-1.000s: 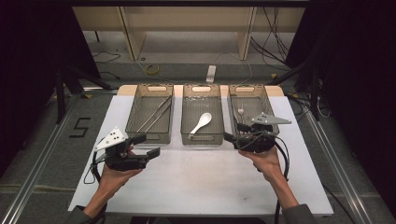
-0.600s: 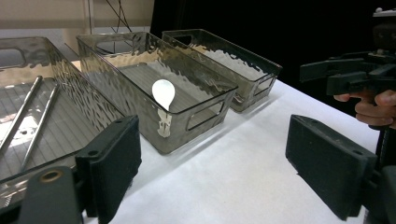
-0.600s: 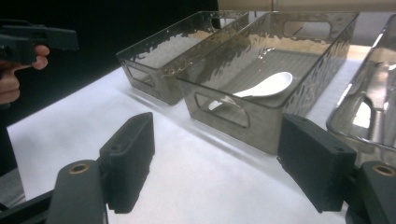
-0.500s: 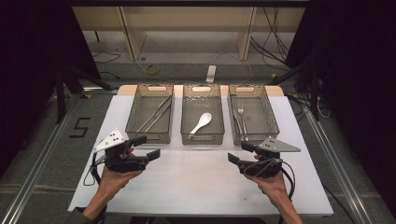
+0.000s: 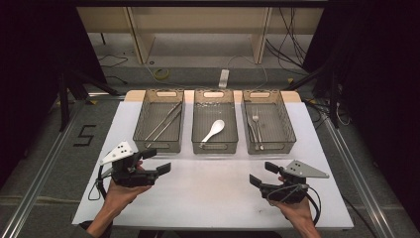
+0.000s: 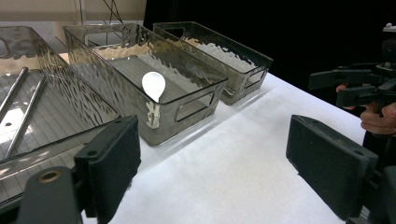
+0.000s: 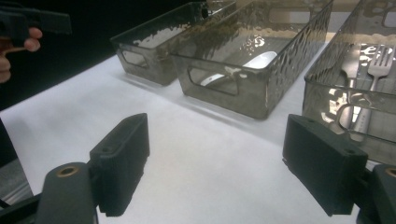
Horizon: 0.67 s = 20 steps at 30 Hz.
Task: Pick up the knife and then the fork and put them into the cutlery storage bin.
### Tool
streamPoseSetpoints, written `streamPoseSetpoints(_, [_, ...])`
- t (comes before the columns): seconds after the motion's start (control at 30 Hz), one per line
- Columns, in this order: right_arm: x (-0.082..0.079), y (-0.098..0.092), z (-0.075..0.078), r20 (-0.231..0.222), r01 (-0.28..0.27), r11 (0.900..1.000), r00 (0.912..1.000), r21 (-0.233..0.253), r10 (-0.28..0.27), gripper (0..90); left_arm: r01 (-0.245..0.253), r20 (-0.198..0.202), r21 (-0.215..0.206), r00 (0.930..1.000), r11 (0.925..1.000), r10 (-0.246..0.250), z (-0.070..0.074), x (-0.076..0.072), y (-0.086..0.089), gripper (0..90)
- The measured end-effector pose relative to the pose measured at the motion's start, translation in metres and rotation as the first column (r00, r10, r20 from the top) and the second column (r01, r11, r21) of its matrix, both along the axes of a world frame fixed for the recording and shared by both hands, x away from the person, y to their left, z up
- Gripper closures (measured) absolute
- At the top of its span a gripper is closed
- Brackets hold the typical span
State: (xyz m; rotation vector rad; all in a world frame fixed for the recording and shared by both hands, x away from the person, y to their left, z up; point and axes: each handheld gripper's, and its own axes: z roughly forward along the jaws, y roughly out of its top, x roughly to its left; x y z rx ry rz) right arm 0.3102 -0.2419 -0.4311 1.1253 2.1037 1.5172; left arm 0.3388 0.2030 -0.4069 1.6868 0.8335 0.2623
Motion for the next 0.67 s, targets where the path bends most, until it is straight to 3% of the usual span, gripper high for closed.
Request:
streamPoseSetpoints(0.1, [-0.0019,-0.0010,-0.0006,-0.006,-0.001,1.000,1.0000,0.017,0.002,23.2,0.006,-0.002,0.005,1.0000,1.0000,-0.006,-0.0004,-0.0011,-0.0003,17.3])
streamPoseSetpoints(0.67, [-0.0024,-0.0016,0.0010,0.010,0.012,1.000,0.9999,0.018,-0.012,21.4,0.002,0.006,0.002,1.0000,1.0000,-0.002,0.0010,-0.0009,-0.0005,17.3])
